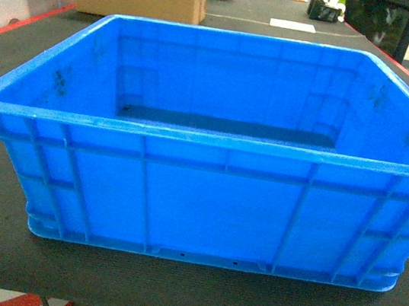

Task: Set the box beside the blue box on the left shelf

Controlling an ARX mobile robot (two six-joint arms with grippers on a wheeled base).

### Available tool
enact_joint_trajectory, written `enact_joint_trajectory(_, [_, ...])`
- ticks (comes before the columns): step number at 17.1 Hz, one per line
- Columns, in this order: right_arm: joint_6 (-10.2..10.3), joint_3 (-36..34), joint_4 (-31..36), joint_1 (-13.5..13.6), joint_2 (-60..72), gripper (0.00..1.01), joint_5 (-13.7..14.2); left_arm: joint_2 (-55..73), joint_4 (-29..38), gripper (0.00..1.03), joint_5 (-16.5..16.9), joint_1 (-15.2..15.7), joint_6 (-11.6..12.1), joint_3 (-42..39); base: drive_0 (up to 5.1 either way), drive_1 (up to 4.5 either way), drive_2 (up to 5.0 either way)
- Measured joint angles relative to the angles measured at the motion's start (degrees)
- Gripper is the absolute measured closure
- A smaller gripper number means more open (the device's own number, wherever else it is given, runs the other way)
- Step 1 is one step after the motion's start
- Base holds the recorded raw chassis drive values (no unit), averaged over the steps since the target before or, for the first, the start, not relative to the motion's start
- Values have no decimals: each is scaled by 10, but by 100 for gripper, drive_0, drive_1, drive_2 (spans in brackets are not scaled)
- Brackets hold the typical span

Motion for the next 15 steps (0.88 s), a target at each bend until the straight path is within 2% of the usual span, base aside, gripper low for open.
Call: enact_joint_trajectory(15, [0,0,0,0,0,3,0,0,0,5,0,0,0,0,0,0,0])
